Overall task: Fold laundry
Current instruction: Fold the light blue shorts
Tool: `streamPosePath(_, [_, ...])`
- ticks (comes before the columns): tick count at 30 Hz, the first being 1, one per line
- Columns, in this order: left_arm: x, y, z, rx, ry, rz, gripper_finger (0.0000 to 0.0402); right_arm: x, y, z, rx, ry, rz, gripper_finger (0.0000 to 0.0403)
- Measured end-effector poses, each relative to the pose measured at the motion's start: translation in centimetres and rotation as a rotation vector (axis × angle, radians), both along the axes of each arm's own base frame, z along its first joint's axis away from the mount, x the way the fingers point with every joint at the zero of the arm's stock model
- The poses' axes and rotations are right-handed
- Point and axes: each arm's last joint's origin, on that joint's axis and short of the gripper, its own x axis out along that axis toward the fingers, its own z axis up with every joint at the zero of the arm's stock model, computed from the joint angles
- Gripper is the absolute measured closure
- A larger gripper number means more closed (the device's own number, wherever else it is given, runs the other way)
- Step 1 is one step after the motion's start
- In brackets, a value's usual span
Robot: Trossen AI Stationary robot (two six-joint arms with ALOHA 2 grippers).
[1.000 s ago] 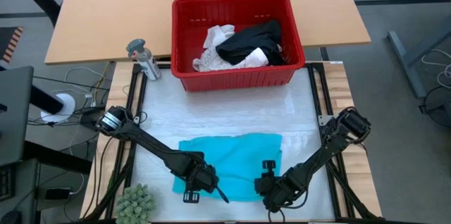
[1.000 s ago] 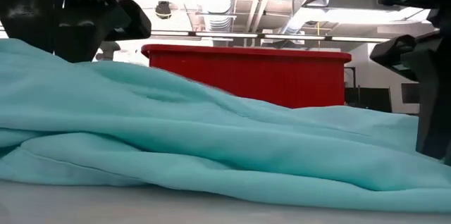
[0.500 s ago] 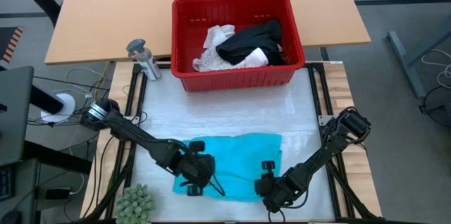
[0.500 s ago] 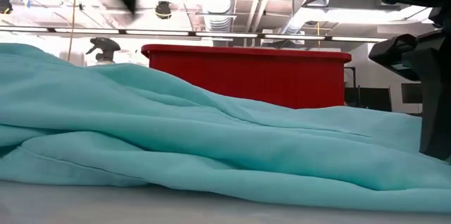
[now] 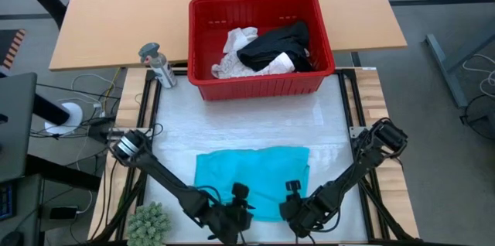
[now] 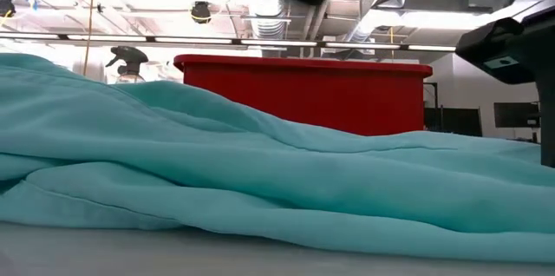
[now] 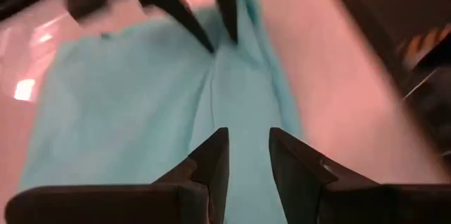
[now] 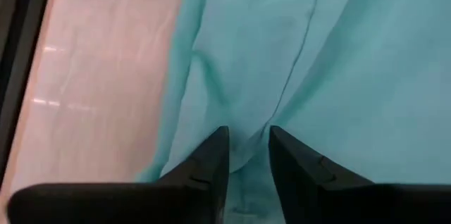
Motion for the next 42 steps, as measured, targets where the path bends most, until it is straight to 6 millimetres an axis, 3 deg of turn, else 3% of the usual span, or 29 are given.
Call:
streamPosePath(4, [0.9,-0.5,-1.1,-0.011,0.062,-0.051,0.0281,0.0,0.1,0.0,0.049,0.034,0.008,0.0200])
streamPosePath(8, [1.9,-1.3,0.2,-0.075,0.050,-0.084,0.0244,0.2,-0.1,0.0,0.105,0.074,-0.020,0.0141])
streamPosePath(11, [2.4,-1.5,1.1,-0.092,0.018,-0.112,0.0216,0.4,-0.3,-0.1,0.138,0.104,-0.019,0.0123])
streamPosePath(15, [2.4,-1.5,1.3,-0.084,0.028,-0.130,0.0190,0.8,-0.6,0.1,0.203,0.160,-0.012,0.0118])
streamPosePath(21, [2.4,-1.2,1.3,0.003,0.014,-0.089,0.0187,1.6,-0.9,0.8,0.234,0.162,-0.006,0.0117])
streamPosePath(26, [2.6,0.1,0.9,0.071,0.034,0.008,0.0187,3.1,-1.1,3.0,0.115,0.053,-0.006,0.0117])
streamPosePath(30, [2.3,0.9,0.3,0.009,0.122,0.078,0.0187,3.9,-1.0,5.0,0.085,0.021,0.001,0.0117])
streamPosePath(36, [0.3,2.0,-0.9,-0.025,0.341,0.234,0.0188,2.6,0.0,6.1,-0.051,0.010,-0.004,0.0117])
streamPosePath(40, [-0.9,2.1,-1.5,0.013,0.427,0.266,0.0200,2.1,0.5,6.2,-0.053,0.003,-0.021,0.0117])
streamPosePath(42, [-1.5,2.5,-2.7,0.042,0.480,0.281,0.0212,2.1,0.5,6.2,-0.047,0.002,-0.038,0.0117])
